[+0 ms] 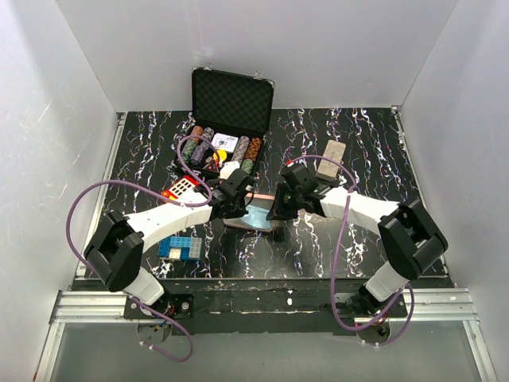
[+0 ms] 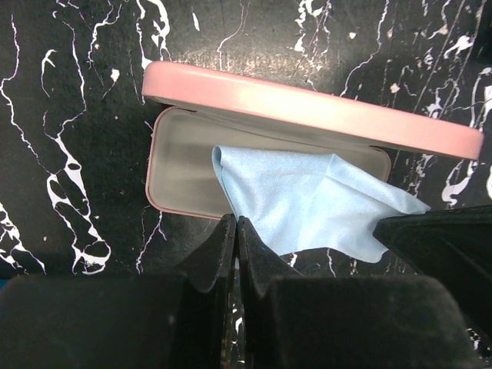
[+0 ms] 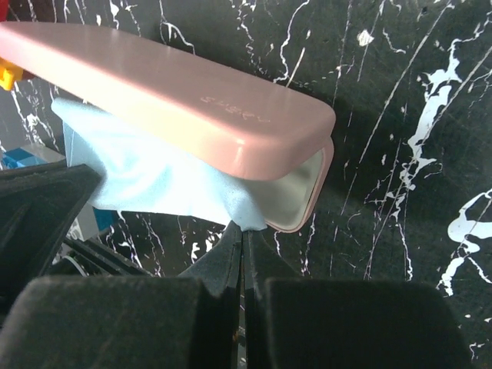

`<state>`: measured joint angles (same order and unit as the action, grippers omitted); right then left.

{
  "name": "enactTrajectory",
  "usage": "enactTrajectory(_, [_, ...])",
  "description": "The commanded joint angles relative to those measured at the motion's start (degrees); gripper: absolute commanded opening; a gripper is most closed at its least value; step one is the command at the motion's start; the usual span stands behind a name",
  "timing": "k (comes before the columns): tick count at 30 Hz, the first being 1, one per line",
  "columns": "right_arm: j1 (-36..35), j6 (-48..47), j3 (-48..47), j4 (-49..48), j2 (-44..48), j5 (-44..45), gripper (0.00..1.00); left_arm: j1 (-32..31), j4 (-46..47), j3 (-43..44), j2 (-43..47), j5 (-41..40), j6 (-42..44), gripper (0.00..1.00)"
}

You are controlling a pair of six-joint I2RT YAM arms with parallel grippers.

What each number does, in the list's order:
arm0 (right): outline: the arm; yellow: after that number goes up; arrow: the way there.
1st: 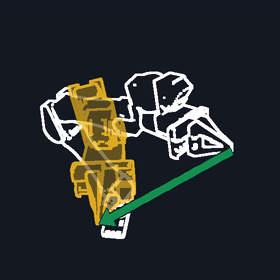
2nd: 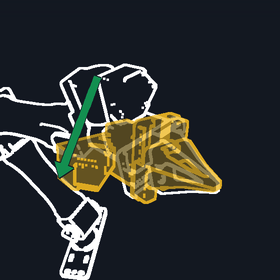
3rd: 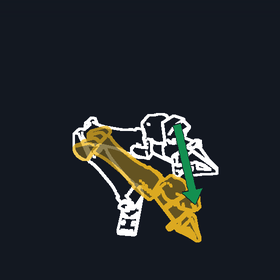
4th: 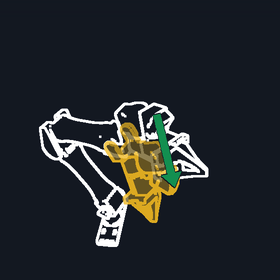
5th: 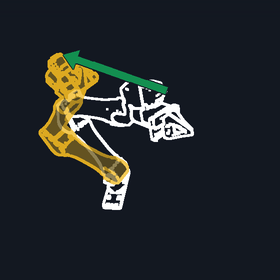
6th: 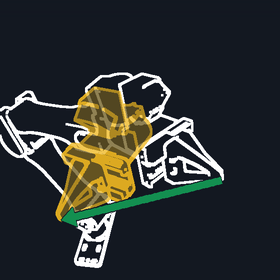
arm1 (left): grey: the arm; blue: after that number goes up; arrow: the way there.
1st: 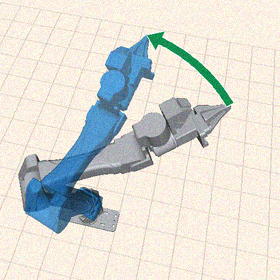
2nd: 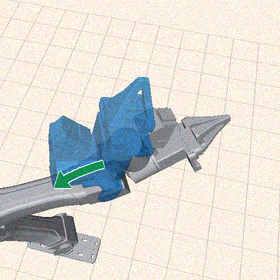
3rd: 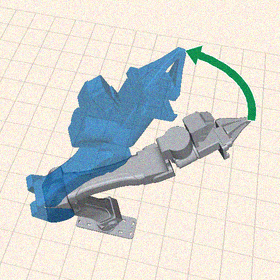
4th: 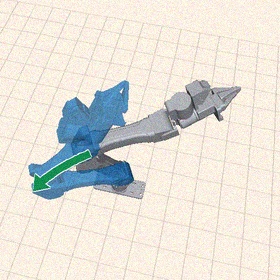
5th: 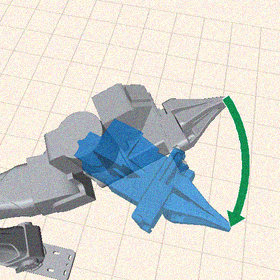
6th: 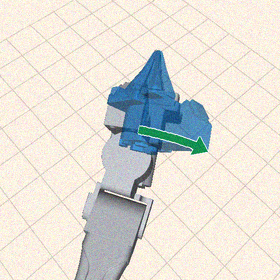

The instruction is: Organize the sunglasses

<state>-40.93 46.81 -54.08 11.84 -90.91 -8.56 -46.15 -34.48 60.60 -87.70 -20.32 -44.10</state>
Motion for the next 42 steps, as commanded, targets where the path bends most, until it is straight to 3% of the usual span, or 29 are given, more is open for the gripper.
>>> enactTrajectory(1, [-0.38,1.09,-2.43,-2.08,-0.67,2.4,0.01,0.71,1.78,-1.8,-0.28,0.01,1.03,0.0])
enactTrajectory(24, [-1.26,3.38,-3.75,-2.7,-7.17,5.13,0.01,3.61,5.91,-4.44,-5.02,-0.51,2.44,0.03])
enactTrajectory(30, [-1.44,3.99,-3.84,-1.91,-6.74,6.18,0.18,3.96,5.57,-4.7,-5.38,-1.04,2.0,0.12])
enactTrajectory(35, [-1.52,4.61,-3.92,-0.24,-5.85,7.68,0.32,4.05,4.86,-4.17,-5.38,-1.39,1.82,0.27])
enactTrajectory(42, [-2.14,3.91,-4.18,0.56,-3.92,8.03,0.39,4.14,4.16,-3.38,-5.38,-1.75,1.47,0.35])
